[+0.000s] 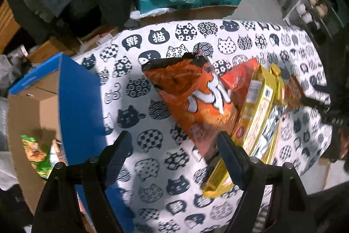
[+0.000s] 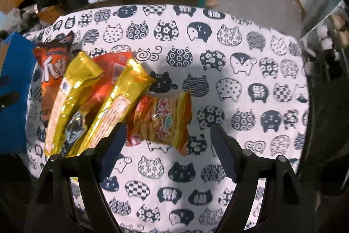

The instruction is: Organize snacks

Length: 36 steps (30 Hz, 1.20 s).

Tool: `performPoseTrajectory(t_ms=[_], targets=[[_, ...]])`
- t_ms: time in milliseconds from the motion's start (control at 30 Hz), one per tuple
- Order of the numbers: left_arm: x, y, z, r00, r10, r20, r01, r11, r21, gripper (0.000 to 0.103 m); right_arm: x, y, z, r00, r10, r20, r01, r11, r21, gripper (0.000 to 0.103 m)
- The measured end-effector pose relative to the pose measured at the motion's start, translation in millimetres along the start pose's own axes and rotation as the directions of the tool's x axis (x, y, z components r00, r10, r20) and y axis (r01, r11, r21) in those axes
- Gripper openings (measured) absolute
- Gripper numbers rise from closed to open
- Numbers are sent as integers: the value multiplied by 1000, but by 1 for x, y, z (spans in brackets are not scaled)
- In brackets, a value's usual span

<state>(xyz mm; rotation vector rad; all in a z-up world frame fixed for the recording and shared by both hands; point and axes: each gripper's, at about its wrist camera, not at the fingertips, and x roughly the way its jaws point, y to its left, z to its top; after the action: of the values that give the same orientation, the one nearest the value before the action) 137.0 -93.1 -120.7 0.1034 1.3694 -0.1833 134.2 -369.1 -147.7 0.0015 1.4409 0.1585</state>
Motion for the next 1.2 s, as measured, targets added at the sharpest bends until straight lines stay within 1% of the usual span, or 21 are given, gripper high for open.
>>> performPoseTrajectory(t_ms=[133,233,367,467,533,633,667,733,800,867,900,933,1000,1033,1167,1200], targets=[[13,5,10,999,-46,-14,44,996,-82,82,16,-6,0,999,32,-17,-31,999,25,78],[21,6,16,996,-82,-16,79,986,-149,82,24,-7,2,998,56,-17,-55,998,35,78],[30,2,25,994,-111,-21,104,975,-197,82,35,-4,3,997,79,-25,-78,996,34,78],[33,-4,29,989,-147,-14,140,964,-226,82,43,0,4,997,73,-35,-73,997,18,78],[36,-9,32,990,-142,-13,135,966,-220,82,49,1,4,997,65,-45,-64,998,9,78],[46,-17,38,992,-123,-31,115,974,-196,82,58,4,5,997,45,-58,-45,999,-1,78],[52,-20,39,992,-116,-46,105,976,-189,82,61,5,6,998,33,-61,-34,999,-7,78],[60,-21,39,994,-86,-63,74,982,-176,87,65,8,6,998,18,-61,-20,1000,-23,78],[68,-21,39,994,-80,-73,67,984,-167,87,68,10,6,998,7,-58,-9,999,-33,77],[74,-19,39,992,-90,-83,75,983,-165,87,68,14,6,999,-10,-46,7,999,-53,71],[77,-18,38,992,-96,-84,81,983,-163,87,69,16,5,999,-15,-40,12,998,-62,60],[79,-16,36,992,-100,-82,86,983,-161,87,69,17,6,999,-18,-37,15,998,-63,55],[82,-14,33,991,-109,-74,97,983,-153,87,70,19,9,999,-24,-38,22,998,-60,51],[82,-13,32,991,-112,-68,101,984,-144,85,70,19,9,999,-32,-35,30,998,-58,49],[80,-12,31,993,-107,-47,102,990,-98,71,63,12,8,998,-65,-24,64,996,-59,44],[78,-12,30,993,-107,-42,103,991,-90,70,62,10,8,997,-71,-24,69,996,-54,43]])
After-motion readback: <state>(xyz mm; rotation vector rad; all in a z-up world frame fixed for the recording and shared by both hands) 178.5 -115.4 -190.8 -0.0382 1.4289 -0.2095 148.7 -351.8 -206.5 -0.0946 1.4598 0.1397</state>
